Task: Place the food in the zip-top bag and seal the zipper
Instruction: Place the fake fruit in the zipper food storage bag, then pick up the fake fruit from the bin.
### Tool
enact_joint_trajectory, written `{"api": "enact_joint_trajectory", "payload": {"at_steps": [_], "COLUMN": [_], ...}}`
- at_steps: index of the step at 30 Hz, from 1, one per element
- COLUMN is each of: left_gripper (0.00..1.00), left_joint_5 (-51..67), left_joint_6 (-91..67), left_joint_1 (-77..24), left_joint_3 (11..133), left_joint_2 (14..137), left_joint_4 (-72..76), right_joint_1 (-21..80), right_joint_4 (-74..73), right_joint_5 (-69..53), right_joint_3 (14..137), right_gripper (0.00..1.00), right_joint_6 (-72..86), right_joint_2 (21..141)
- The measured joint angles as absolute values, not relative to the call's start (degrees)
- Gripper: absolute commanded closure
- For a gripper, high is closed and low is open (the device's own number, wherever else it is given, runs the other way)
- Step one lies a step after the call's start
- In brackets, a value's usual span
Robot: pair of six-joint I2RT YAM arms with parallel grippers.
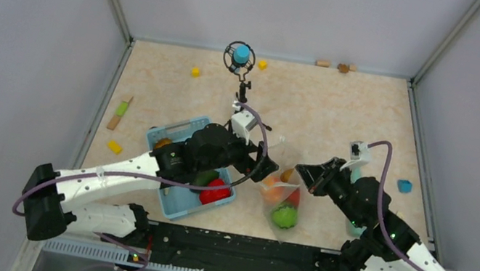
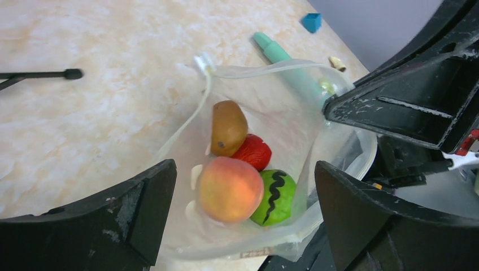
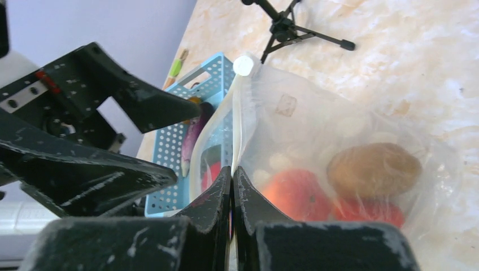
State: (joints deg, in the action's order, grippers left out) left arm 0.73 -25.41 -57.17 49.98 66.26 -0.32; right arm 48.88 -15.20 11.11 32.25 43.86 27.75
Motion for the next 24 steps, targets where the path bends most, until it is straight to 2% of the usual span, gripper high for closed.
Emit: {"api": "enact_joint_trajectory", "payload": {"at_steps": [12, 24], "left_gripper": [0.03, 0.03], "left_joint_5": [-19.8, -29.7], "left_joint_6": [-35.6, -54.1], "left_joint_1": [-57.2, -57.2], "left_joint_3": [43.4, 38.1], "left_joint_2": [58.0, 46.3], "left_joint_4": [-12.1, -33.5], "right_joint_1": [48.9, 48.9], "right_joint_4": [-16.4, -15.8], "right_joint_5": [15.5, 15.1], "right_joint_3": [32.2, 32.2], "right_gripper": [0.98, 0.98], "right_joint_6": [42.7, 42.0], "right_joint_2": [29.9, 32.9]}}
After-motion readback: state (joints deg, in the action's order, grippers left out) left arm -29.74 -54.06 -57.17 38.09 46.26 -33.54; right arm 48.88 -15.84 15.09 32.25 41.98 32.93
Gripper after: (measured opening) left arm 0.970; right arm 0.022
